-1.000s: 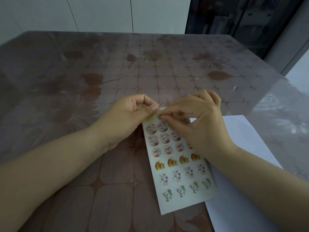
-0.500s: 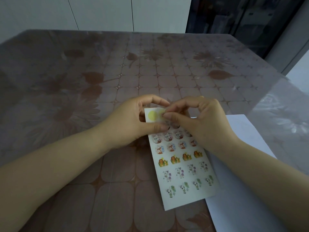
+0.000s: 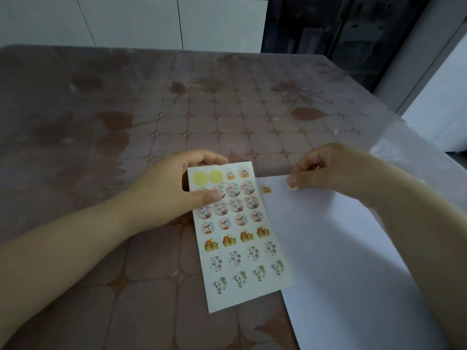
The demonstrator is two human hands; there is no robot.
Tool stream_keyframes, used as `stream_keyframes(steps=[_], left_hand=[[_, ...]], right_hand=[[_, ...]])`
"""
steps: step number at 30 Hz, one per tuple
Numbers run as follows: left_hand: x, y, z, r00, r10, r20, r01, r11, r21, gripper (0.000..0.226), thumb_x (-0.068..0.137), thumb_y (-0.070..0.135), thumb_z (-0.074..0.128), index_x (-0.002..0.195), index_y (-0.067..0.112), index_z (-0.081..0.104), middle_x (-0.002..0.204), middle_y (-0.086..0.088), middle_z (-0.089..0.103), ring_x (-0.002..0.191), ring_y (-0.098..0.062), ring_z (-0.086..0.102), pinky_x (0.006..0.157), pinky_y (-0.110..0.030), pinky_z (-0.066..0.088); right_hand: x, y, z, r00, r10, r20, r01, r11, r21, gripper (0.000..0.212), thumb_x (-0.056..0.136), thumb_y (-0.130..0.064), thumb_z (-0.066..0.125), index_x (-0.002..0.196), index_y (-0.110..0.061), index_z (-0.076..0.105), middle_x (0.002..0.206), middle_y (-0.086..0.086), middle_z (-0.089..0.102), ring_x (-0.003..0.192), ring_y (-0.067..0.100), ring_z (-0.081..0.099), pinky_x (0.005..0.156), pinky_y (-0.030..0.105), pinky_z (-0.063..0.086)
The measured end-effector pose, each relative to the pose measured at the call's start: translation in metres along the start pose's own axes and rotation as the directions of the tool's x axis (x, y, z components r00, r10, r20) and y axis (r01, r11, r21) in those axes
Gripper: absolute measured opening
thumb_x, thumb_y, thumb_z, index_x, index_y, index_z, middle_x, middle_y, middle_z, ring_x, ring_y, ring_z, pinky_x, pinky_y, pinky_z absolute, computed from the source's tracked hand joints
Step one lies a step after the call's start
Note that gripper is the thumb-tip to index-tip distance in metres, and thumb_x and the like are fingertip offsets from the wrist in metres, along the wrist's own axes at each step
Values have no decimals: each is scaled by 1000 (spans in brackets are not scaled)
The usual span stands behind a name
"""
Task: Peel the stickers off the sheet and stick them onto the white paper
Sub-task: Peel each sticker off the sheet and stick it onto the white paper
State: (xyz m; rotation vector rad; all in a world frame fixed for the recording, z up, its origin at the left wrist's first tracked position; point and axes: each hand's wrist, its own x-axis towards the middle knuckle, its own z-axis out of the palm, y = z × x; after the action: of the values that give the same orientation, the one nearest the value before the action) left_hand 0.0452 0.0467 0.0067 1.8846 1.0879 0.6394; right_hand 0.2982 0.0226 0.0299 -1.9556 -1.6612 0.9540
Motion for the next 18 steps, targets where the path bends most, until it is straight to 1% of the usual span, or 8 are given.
stream_keyframes(steps=[2,4,8,11,13,15,17,18], left_hand=[[1,0,-1,1000,3,11,-3,1000,8,42,74,20,76,108,37,59,99,28,67,86,6,67,69,-10,52],[1,-1,-1,1000,2,14,-2,1000,5,42,73,21,76,108,37,60,99,27,68,86,4,67,70,-11,53],[3,-4,-1,1000,-4,18,4,1000,-5,42,71,21,76,106,38,60,97,25,69,85,3,68,69,-11,53],[4,-5,-2,1000,-13,23,13,1000,-22,45,63,32,73,107,38,61,100,21,70,88,-1,69,76,-18,56],[4,-6,-2,1000,-8,27,8,1000,-20,48,61,35,72,107,38,61,101,20,70,89,-1,69,79,-21,56],[3,-5,-2,1000,-3,31,3,1000,-21,47,62,34,72,108,38,61,101,20,70,89,-1,69,79,-21,56],[3,-5,-2,999,-4,35,5,1000,-24,47,62,33,72,108,37,61,100,20,71,88,-1,69,78,-21,56],[3,-5,-2,999,-4,37,5,1000,-26,47,63,33,72,108,37,61,99,20,71,87,-1,69,78,-21,56]], right_hand=[[1,0,1,1000,8,-15,-9,1000,-3,13,67,-30,78,70,-19,74,79,4,72,82,21,65,82,33,48],[1,1,1,1000,9,-29,-9,1000,0,12,68,-31,78,69,-20,74,81,4,72,86,24,64,85,36,48],[0,0,4,999,16,-44,-15,1000,14,10,69,-29,78,69,-20,74,81,2,71,86,20,63,79,29,46],[1,-1,5,998,30,-47,-29,999,31,8,69,-27,79,69,-19,74,79,0,71,83,18,64,77,25,46],[1,0,6,997,24,-67,-22,999,33,8,68,-26,80,69,-20,74,77,0,71,81,15,63,75,24,45],[2,0,9,996,9,-90,-6,1000,26,8,68,-25,80,69,-20,74,72,-4,68,74,8,60,69,22,43],[2,0,10,995,-10,-99,11,1000,12,9,67,-24,82,69,-20,74,60,-11,63,61,-2,55,61,17,40],[3,0,11,995,-17,-103,18,1000,3,11,66,-23,82,70,-19,73,56,-12,59,56,-4,53,58,17,38]])
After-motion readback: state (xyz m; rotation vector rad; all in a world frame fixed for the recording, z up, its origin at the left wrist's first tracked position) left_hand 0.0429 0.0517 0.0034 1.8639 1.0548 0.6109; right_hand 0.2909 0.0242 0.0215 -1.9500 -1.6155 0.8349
